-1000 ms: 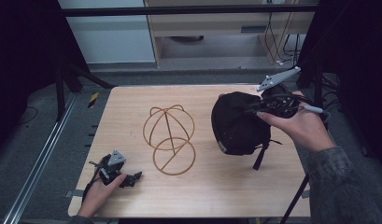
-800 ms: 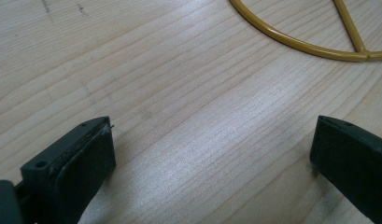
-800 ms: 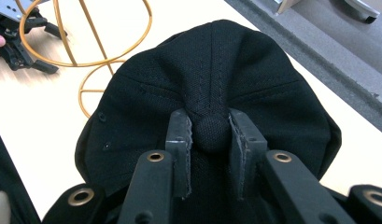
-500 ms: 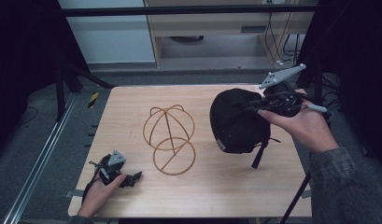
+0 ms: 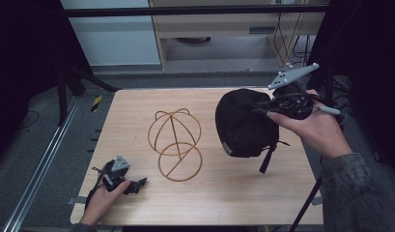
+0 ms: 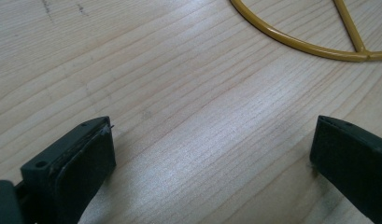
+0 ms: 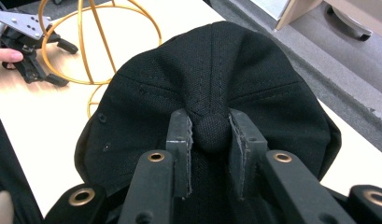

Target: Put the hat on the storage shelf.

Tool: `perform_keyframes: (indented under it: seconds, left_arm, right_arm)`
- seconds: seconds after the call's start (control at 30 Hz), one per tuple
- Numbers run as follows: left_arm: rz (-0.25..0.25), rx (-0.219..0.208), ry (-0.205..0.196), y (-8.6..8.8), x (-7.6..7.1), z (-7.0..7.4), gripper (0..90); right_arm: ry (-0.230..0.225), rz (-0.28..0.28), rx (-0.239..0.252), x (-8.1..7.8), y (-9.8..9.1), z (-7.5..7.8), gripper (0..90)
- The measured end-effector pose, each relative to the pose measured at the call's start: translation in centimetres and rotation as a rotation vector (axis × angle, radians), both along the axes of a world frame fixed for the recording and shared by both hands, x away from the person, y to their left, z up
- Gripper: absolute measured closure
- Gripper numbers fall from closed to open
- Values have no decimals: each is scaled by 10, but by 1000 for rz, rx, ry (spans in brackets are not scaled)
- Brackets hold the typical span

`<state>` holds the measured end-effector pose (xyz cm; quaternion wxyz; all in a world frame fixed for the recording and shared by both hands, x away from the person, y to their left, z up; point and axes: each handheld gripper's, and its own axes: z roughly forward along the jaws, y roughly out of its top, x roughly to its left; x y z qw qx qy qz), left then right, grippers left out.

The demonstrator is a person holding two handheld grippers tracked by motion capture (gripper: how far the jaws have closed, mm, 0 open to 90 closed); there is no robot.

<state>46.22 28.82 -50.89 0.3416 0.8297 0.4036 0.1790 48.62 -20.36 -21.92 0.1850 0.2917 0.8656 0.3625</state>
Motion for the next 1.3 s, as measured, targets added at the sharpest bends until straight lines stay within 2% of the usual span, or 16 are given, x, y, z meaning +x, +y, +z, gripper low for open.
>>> perform_keyframes:
  seconds: [0.57,1.3]
  left_arm:
    - [0,0,-1,0,0,0,0]
    - [-1,2,2,0,0,0,0]
  right_arm:
    - [-24,37,21,-6,12,9,725]
    - [-75,102,75,-7,50,30,726]
